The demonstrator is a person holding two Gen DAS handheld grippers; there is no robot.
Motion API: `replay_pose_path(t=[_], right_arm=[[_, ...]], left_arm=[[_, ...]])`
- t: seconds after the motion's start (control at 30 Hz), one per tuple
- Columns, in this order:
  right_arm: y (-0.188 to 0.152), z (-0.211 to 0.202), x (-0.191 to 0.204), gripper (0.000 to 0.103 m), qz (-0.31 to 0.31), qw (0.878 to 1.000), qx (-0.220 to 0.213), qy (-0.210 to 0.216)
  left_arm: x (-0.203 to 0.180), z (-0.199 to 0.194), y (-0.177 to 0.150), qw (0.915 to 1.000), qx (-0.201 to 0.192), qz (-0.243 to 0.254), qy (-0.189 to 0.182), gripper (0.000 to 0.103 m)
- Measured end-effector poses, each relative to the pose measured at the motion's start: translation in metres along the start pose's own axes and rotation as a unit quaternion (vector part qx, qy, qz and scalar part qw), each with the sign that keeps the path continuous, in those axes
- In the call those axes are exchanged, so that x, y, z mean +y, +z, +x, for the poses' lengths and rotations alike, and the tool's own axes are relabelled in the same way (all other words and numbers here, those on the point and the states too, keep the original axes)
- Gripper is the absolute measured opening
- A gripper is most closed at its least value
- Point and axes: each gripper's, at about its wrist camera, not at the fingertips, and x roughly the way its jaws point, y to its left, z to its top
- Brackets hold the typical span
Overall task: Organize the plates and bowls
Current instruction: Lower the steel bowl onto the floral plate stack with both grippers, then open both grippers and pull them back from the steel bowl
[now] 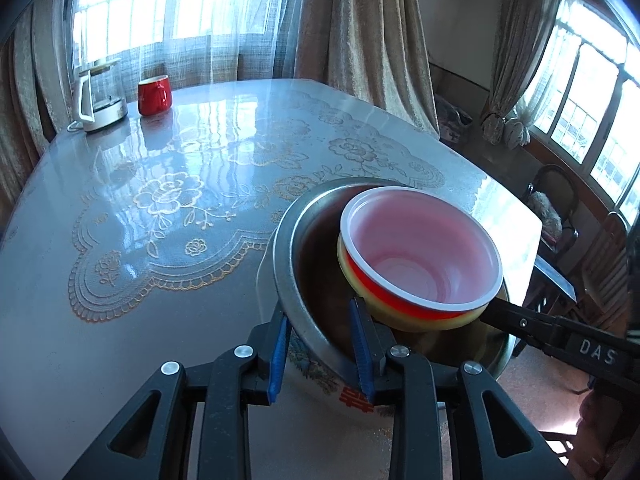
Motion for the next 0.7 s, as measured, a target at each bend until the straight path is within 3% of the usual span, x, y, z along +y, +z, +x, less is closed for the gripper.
replay_pose_path(t=[0.27,0.43,0.7], right_arm=[[-0.003,0.000,0.001,0.021,0.002,1.000,-0.012,-0.005],[-0.008,-0.015,0.004,0.034,-0.017,0.999,-0.046,-0.009],[-0.020,-0.030,-0.003,0.036,-0.014,0.998,-0.066,-0.015]], left_arm=[[0.001,-0.005,-0.001,0.9999,-0.009,-0.002,0.007,0.031],[0.002,-0.022,-0.007,0.9989,-0.034,0.016,0.028,0.032],[0.009,-0.042,-0.021,0.9982,-0.044,0.020,0.035,0.045]])
